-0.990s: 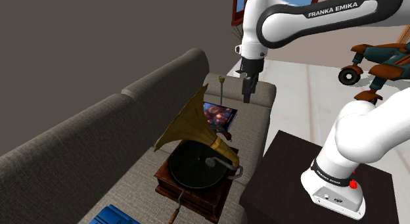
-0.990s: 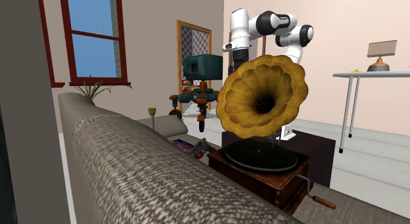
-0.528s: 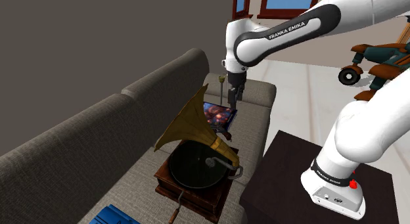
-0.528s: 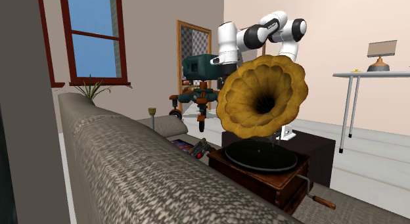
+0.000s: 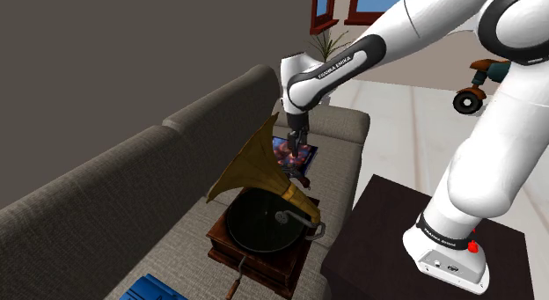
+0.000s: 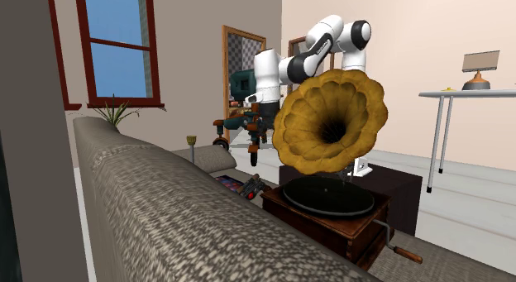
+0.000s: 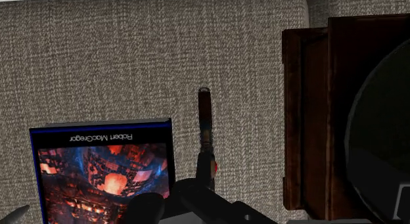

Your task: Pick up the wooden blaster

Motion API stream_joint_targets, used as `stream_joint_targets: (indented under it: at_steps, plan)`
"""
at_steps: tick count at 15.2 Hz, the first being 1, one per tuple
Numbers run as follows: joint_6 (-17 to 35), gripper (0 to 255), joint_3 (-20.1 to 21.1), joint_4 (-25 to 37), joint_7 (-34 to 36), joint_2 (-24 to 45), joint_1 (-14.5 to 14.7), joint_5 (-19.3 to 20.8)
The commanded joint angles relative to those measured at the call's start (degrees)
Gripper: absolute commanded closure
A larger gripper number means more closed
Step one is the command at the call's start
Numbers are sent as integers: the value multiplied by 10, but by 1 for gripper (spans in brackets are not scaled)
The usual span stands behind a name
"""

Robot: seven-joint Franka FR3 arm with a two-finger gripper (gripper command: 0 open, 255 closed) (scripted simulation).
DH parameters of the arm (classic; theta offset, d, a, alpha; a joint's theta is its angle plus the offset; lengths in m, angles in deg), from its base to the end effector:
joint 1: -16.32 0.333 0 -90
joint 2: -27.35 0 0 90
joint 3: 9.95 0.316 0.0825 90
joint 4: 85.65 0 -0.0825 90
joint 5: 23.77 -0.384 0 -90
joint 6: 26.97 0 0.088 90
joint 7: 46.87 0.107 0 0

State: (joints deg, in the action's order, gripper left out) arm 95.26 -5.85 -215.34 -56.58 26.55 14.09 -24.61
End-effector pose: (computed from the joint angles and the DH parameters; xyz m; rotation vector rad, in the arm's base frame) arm 0.5035 0.0171 0.3568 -3.1030 -0.3012 0.1799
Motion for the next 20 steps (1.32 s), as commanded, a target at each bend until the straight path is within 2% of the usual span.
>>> stream_joint_targets:
  at_steps: [1,11,20]
  plan:
    - [19,0,-2,21,0,44,-2,8]
    - [60,0,-17,183,2,268,-4,42]
    - [103,0,-20,183,4,311,-2,45]
